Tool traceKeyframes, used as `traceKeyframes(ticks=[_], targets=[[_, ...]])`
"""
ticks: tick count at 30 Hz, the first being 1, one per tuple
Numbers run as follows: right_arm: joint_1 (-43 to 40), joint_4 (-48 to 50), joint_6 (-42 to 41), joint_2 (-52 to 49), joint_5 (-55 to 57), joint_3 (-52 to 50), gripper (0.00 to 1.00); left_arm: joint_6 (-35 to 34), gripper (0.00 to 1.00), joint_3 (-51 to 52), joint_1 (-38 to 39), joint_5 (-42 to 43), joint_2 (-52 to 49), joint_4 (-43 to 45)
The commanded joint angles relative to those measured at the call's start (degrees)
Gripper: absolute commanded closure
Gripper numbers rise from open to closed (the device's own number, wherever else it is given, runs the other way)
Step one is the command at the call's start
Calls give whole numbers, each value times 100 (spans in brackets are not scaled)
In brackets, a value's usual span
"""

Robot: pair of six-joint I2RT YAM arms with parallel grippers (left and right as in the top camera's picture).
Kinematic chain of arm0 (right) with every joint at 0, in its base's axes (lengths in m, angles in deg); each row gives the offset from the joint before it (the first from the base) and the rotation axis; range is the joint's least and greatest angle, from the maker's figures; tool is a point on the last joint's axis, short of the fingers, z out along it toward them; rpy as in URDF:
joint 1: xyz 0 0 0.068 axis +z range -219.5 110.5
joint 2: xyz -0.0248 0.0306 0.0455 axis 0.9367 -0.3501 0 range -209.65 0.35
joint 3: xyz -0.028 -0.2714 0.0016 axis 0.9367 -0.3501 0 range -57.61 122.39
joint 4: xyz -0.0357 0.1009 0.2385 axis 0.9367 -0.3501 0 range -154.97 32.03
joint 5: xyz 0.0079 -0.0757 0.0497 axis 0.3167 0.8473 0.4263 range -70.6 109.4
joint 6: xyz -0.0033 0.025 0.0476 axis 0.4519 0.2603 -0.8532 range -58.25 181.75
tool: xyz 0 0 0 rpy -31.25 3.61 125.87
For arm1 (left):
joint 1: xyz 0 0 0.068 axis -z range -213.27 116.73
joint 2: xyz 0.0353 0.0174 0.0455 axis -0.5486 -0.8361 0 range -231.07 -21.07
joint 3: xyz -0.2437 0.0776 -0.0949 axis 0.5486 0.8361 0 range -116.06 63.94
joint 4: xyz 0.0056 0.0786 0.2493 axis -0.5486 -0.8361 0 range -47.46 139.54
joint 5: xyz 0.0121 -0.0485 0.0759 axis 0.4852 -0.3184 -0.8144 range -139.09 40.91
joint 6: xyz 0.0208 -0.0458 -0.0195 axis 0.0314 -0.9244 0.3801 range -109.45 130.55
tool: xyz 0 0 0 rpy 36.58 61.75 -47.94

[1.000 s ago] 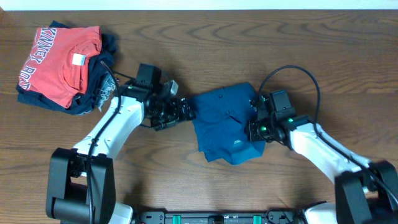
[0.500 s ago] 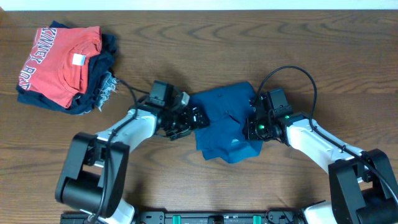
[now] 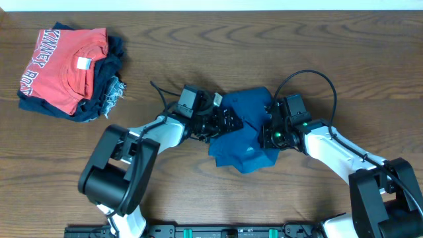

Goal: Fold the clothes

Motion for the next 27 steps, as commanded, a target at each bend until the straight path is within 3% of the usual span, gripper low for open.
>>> traceKeyframes(ticks=[1, 4, 9, 14, 20, 27], targets=[[20, -61, -52, -302, 232, -133, 95, -98, 42, 229, 175, -632, -448, -122], [20, -101, -55, -302, 229, -133, 96, -68, 67, 229, 177, -691, -448, -122], [11, -267, -52, -205, 232, -129, 97, 234, 94, 227, 170, -667, -439, -162], [-280, -763, 98, 437, 203, -85, 97, 846, 94, 96, -7, -531, -247, -791], [-905, -1338, 269, 1888, 57, 190, 97, 1539, 94, -487, -584, -361, 627, -2417], [-1246, -1377, 101, 3202, -26, 326, 98, 1239, 94, -1434, -1812, -389, 1928, -2889]])
